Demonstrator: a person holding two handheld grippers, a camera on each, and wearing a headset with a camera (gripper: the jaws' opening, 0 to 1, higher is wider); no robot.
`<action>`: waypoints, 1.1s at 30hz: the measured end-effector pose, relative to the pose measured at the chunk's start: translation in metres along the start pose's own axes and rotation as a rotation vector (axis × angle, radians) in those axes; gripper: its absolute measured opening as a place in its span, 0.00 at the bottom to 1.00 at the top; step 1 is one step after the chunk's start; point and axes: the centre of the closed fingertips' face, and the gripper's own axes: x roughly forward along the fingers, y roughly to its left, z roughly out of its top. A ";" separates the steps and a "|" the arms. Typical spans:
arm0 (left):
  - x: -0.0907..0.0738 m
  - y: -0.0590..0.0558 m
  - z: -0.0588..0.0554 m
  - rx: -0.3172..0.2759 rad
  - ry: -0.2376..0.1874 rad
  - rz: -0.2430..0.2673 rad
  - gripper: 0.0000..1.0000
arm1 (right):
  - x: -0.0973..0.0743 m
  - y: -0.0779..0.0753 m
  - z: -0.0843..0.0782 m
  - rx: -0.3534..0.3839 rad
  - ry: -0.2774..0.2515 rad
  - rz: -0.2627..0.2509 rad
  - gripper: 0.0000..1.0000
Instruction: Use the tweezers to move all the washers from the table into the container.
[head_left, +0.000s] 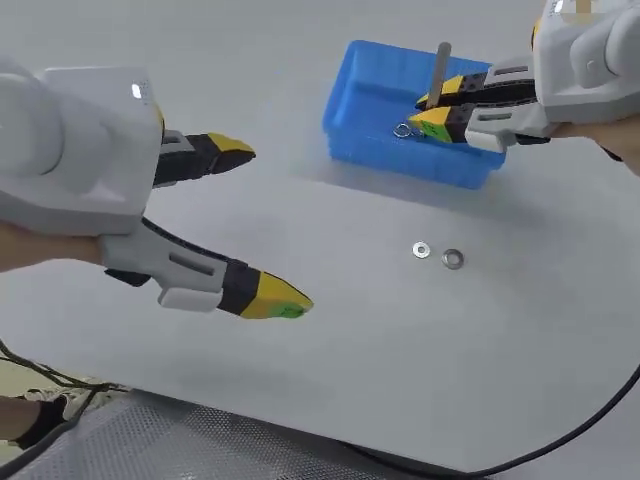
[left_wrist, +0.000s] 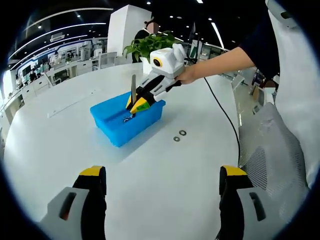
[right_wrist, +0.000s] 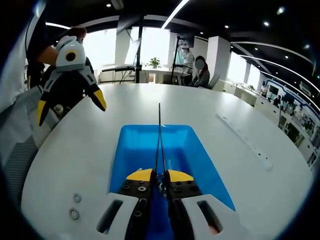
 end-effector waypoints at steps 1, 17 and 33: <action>0.000 0.000 0.000 0.001 0.001 0.000 0.99 | 0.000 0.000 0.000 0.001 -0.002 0.001 0.10; 0.000 0.007 0.013 0.010 -0.022 0.023 0.99 | -0.004 0.002 0.008 -0.010 -0.012 0.007 0.10; 0.027 0.041 0.093 0.161 -0.123 -0.027 0.74 | -0.011 0.007 0.021 -0.044 -0.014 0.025 0.10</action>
